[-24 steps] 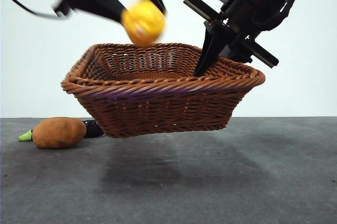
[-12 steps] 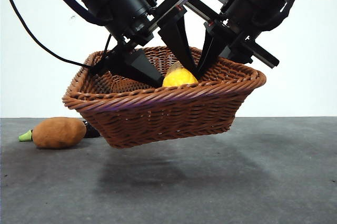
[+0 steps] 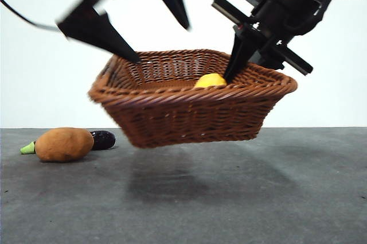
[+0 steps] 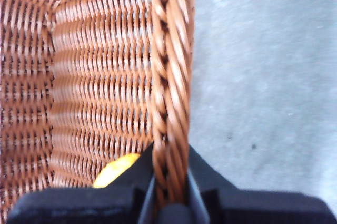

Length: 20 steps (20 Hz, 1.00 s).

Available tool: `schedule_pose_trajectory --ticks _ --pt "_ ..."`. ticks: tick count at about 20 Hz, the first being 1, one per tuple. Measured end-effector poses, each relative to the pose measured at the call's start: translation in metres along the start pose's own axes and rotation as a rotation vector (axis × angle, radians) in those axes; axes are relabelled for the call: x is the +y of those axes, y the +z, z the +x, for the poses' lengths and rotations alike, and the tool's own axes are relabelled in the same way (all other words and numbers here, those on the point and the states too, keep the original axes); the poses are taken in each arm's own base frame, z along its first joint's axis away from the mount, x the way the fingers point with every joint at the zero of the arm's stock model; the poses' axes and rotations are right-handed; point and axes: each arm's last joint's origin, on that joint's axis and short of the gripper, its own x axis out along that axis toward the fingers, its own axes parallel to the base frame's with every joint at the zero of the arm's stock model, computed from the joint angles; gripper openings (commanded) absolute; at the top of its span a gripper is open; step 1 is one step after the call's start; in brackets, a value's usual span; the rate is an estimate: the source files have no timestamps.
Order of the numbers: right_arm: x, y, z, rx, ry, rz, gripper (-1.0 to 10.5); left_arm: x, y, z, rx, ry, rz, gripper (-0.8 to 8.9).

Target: Help me put the vegetables on the table into the basket

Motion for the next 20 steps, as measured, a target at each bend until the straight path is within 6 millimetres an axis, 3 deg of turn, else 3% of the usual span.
schedule_pose_trajectory --ticks 4,8,12,16,20 --pt "-0.016 0.012 -0.016 0.019 -0.019 0.014 -0.1 0.025 -0.002 -0.058 -0.092 0.214 0.206 4.41" --pt "-0.003 0.036 -0.043 0.034 -0.026 -0.078 -0.1 0.065 0.004 -0.067 -0.026 0.403 0.46 4.41" --pt "0.023 0.066 -0.08 -0.031 -0.005 -0.193 -0.1 0.103 0.011 -0.036 0.138 0.431 0.67 4.42" --pt "0.044 0.086 -0.113 -0.096 0.019 -0.263 -0.1 0.143 0.014 0.004 0.199 0.358 0.649 4.42" --pt "0.053 0.098 -0.139 -0.165 0.019 -0.304 -0.1 0.169 0.01 0.036 0.247 0.323 0.63 4.42"
